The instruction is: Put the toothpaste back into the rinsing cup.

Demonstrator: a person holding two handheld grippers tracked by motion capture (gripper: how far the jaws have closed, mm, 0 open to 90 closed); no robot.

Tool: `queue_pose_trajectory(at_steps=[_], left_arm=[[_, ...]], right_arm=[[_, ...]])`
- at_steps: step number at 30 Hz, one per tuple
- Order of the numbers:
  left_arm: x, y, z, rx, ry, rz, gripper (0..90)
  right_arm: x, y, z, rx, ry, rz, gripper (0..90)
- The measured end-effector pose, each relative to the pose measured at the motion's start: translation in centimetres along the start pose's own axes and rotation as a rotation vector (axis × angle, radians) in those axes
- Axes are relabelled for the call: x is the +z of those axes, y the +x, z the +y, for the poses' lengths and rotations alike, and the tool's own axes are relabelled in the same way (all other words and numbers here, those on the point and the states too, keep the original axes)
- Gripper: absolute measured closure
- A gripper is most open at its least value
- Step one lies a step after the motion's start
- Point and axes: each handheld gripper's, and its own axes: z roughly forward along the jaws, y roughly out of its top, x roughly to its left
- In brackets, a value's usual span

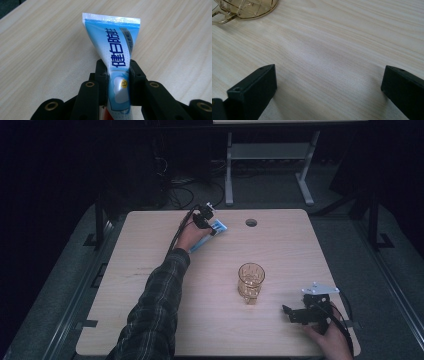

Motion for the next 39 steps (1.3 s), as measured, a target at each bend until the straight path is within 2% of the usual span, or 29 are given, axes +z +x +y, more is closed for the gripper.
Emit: queue_pose_trajectory(at_steps=[16, 27, 30, 34, 39], left_arm=[[-4.1, -0.6, -0.5, -0.015, -0.158, -0.042, 73.9], [-6.6, -0.6, -1.8, -0.061, -0.288, -0.086, 73.9], [-7.1, -0.8, -2.1, -0.062, -0.313, -0.101, 73.9], [-8.0, -1.5, -2.4, -0.036, -0.342, -0.116, 73.8], [-9.1, -2.4, -2.7, -0.026, -0.377, -0.13, 73.7]], right_arm=[[0.0, 0.0, 0.0, -0.003, 0.0, 0.001, 0.0], [0.0, 0.1, -0.1, -0.011, 0.0, 0.007, 0.0], [-0.1, 0.1, 0.0, -0.008, 0.001, 0.009, 0.0], [-0.1, 0.2, -0.1, -0.009, 0.001, 0.011, 0.0], [-0.1, 0.1, -0.1, -0.011, 0.0, 0.011, 0.0]])
